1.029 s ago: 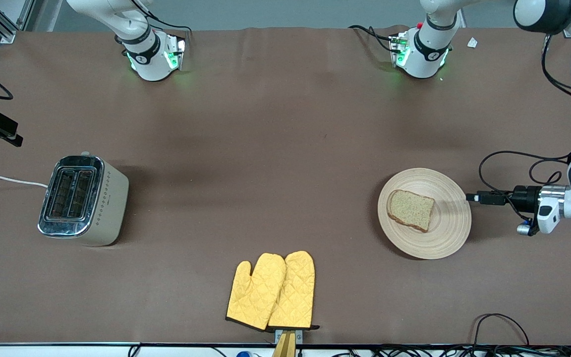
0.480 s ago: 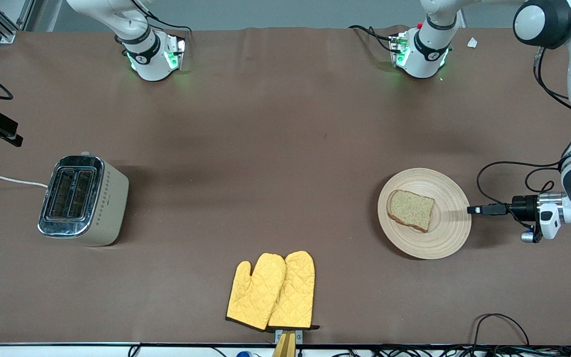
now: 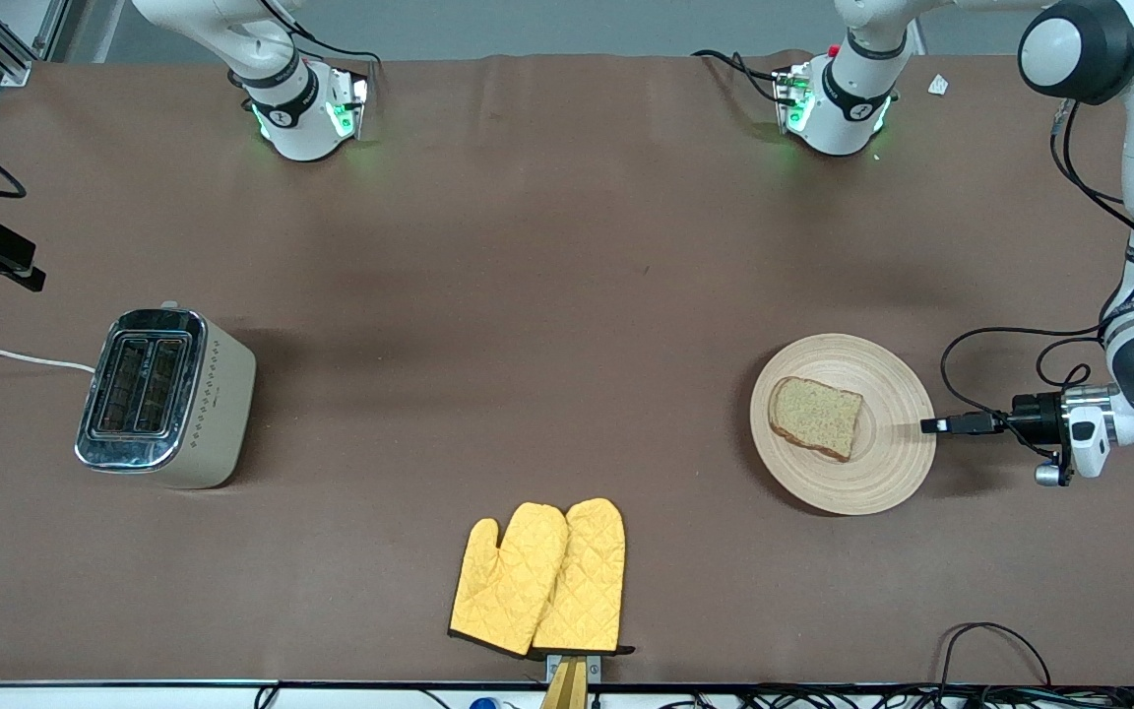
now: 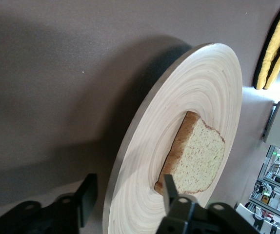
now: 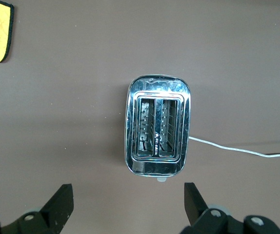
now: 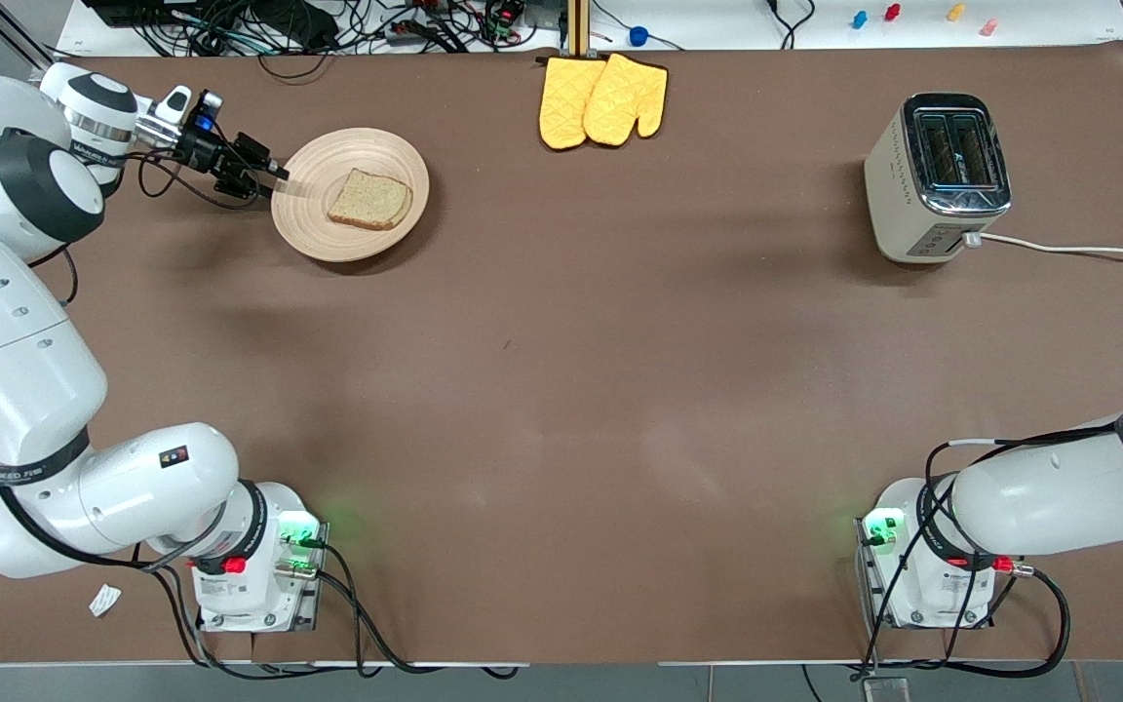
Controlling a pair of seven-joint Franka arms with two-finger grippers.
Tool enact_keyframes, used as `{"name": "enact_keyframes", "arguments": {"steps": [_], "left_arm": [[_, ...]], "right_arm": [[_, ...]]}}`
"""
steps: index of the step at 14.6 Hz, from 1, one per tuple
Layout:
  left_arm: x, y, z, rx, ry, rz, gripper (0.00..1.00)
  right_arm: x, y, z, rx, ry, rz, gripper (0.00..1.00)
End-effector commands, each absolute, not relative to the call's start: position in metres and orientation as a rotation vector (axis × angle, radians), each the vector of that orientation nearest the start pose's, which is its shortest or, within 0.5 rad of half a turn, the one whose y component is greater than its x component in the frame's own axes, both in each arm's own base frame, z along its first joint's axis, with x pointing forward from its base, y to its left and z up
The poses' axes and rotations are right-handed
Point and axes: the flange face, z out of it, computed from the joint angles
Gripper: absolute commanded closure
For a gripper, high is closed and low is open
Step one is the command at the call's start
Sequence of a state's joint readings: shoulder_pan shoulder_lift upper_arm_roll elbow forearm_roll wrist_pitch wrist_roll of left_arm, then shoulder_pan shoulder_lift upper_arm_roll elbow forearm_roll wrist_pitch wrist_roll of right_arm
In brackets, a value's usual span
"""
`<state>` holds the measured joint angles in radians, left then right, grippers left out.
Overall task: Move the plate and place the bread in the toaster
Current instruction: 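Push the plate toward the toaster with the left gripper while the right gripper reaches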
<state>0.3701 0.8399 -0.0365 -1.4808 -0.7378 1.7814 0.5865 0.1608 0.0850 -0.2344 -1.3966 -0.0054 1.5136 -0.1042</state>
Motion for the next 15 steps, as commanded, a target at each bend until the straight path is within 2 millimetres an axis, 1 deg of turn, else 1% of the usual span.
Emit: {"name": "enact_keyframes", "arguments": {"steps": [1, 2, 3, 4, 6, 7, 8, 9, 10, 11, 12, 13, 14, 15], "left_arm": [[0.649, 0.166, 0.158, 2.249, 0.074, -0.112, 0.83], [0.647, 0.165, 0.151, 2.229, 0.051, -0.091, 0.87], [0.646, 0.164, 0.145, 2.214, 0.016, -0.068, 0.97], [0.646, 0.164, 0.143, 2.205, 0.001, -0.05, 1.0], [0.644, 0.167, 0.142, 2.199, -0.019, -0.042, 1.0], [0.644, 0.167, 0.147, 2.195, -0.051, -0.034, 1.0], [0.646, 0.162, 0.159, 2.178, -0.077, -0.046, 0.98], [0.648, 0.149, 0.178, 2.143, -0.123, -0.078, 0.98], [0.649, 0.129, 0.194, 2.108, -0.129, -0.142, 0.99], [0.654, 0.101, 0.201, 2.085, -0.118, -0.191, 1.0], [0.66, 0.069, 0.208, 2.054, -0.109, -0.227, 1.0], [0.666, 0.036, 0.215, 2.024, -0.139, -0.248, 1.0], [0.673, 0.005, 0.222, 2.003, -0.172, -0.243, 1.0], [0.678, -0.028, 0.225, 1.995, -0.194, -0.235, 1.0]], "right_arm": [[0.571, -0.036, 0.656, -3.171, -0.051, -0.048, 0.0], [0.571, -0.036, 0.656, -3.171, -0.051, -0.048, 0.0], [0.572, -0.037, 0.656, -3.171, -0.049, -0.05, 0.0], [0.572, -0.036, 0.656, -3.171, -0.052, -0.05, 0.0], [0.572, -0.037, 0.655, -3.171, -0.049, -0.046, 0.0], [0.571, -0.037, 0.656, -3.171, -0.051, -0.048, 0.0], [0.572, -0.037, 0.655, -3.171, -0.052, -0.045, 0.0], [0.572, -0.038, 0.656, -3.171, -0.049, -0.048, 0.0], [0.572, -0.038, 0.656, -3.171, -0.049, -0.048, 0.0], [0.571, -0.038, 0.656, -3.171, -0.049, -0.048, 0.0], [0.571, -0.038, 0.656, -3.171, -0.049, -0.048, 0.0], [0.572, -0.038, 0.655, -3.171, -0.049, -0.043, 0.0], [0.571, -0.038, 0.655, -3.171, -0.049, -0.033, 0.0], [0.571, -0.038, 0.655, -3.17, -0.049, -0.031, 0.0]]}}
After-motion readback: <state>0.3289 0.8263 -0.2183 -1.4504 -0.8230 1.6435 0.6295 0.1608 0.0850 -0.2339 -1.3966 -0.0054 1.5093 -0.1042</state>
